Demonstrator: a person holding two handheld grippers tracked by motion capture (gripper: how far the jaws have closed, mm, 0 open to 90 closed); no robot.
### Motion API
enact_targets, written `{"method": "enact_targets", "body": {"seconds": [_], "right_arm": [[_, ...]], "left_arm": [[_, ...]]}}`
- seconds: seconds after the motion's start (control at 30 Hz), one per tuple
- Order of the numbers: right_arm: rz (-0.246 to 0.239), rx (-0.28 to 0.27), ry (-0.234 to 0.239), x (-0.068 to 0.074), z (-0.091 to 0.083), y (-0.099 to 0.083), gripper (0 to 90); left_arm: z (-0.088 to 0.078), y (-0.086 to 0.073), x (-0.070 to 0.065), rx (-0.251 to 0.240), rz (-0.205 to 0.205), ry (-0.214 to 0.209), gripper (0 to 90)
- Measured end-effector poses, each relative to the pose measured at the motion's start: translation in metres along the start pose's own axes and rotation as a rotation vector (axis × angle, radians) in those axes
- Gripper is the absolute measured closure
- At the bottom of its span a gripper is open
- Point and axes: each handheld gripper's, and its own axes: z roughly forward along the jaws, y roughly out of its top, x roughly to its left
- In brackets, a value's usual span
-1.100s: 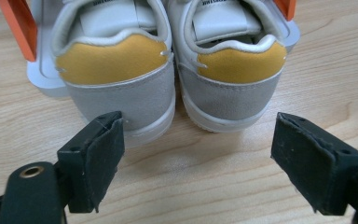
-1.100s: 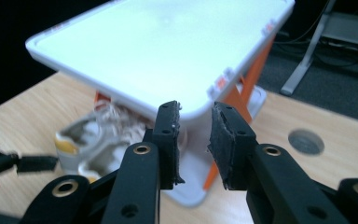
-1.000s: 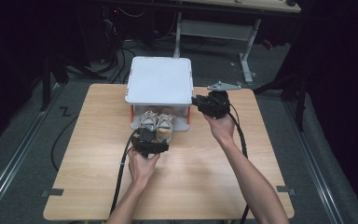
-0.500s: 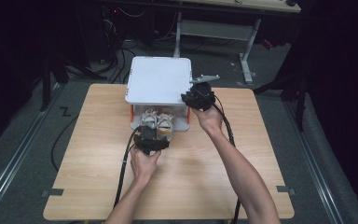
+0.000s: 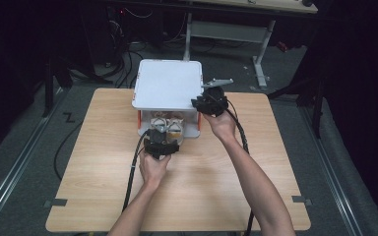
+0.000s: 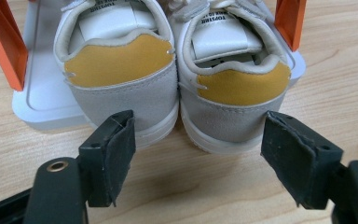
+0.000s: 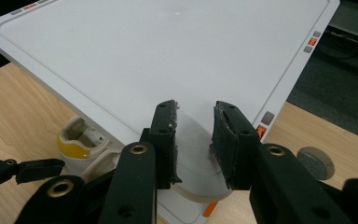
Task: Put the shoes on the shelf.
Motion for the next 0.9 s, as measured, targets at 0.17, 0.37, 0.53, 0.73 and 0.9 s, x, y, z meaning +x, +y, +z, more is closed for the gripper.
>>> {"method": "enact_targets", "body": {"seconds": [0.17,0.37,0.53,0.73,0.9], "right_arm": [[0.005,0.001,-0.001,0.0,-0.001,-0.001,70.1],[-0.004,0.004,0.004,0.0,-0.002,-0.001,70.6],[0.0,0.0,0.003,0.0,-0.002,-0.002,70.6],[0.003,0.0,0.003,0.0,-0.002,-0.001,70.6],[-0.001,0.003,0.002,0.0,-0.001,-0.001,70.6]], "left_arm": [[0.008,0.012,-0.002,0.01,0.025,0.015,30.1],[0.021,0.025,0.0,0.006,0.028,0.031,31.8],[0.031,0.03,0.0,-0.01,0.031,0.052,32.8],[0.04,0.033,-0.002,-0.047,0.02,0.07,33.5],[0.041,0.032,-0.001,-0.05,0.034,0.075,32.5]]}}
